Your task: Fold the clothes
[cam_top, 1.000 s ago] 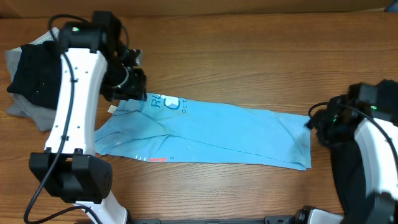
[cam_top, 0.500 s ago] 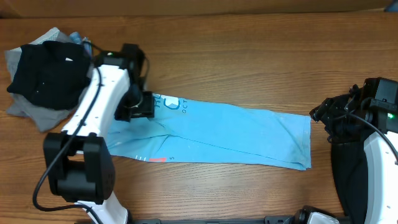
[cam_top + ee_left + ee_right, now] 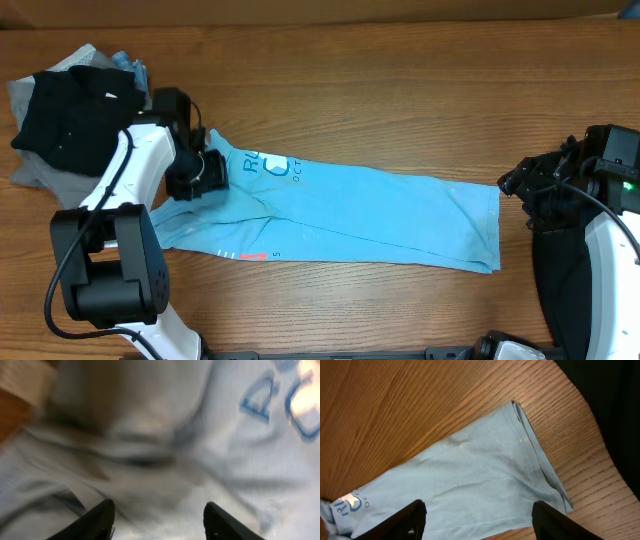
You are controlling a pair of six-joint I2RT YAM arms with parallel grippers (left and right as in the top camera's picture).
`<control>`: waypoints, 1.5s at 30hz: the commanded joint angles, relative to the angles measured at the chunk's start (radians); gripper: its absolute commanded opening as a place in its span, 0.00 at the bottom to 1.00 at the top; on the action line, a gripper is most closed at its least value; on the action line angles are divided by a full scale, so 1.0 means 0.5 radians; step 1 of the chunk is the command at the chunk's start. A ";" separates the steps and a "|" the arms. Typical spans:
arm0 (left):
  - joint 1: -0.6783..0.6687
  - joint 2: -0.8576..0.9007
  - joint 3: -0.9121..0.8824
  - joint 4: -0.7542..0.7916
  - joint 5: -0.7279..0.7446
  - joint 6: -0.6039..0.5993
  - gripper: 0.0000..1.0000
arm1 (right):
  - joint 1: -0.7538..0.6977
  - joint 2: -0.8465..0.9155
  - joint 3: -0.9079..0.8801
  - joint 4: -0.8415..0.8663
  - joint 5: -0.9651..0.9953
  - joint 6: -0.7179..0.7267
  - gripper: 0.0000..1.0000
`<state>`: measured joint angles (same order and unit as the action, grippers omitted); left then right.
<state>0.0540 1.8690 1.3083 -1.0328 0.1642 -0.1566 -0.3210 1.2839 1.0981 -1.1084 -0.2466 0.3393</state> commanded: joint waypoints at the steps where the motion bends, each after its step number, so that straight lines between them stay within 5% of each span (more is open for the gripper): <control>1: -0.006 0.018 -0.034 -0.111 0.197 0.060 0.55 | -0.009 -0.007 0.018 0.005 0.020 -0.014 0.72; 8: -0.071 0.018 -0.045 -0.228 -0.046 0.092 0.56 | -0.010 -0.007 0.018 0.006 0.020 -0.013 0.72; 16: -0.220 0.018 -0.241 0.053 -0.210 0.164 0.57 | -0.010 -0.007 0.018 0.005 0.019 0.010 0.76; 25: -0.241 0.018 -0.306 0.174 -0.311 0.140 0.23 | -0.010 -0.007 0.018 -0.004 0.019 0.010 0.76; 36: -0.242 -0.010 -0.142 -0.009 -0.312 0.141 0.11 | -0.010 -0.007 0.018 -0.005 0.019 0.010 0.76; 40: -0.242 -0.014 -0.073 -0.091 -0.310 0.143 0.26 | -0.010 -0.007 0.018 -0.005 0.019 0.010 0.75; 43: -0.242 -0.014 -0.056 -0.117 -0.305 0.143 0.07 | -0.010 -0.007 0.018 -0.003 0.019 0.009 0.75; 45: -0.242 -0.014 -0.056 -0.118 -0.285 0.143 0.04 | -0.010 -0.007 0.018 -0.003 0.019 0.009 0.75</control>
<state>-0.0662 1.8690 1.2594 -1.0870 0.0177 -0.0944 -0.3210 1.2839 1.0981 -1.1141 -0.2462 0.3405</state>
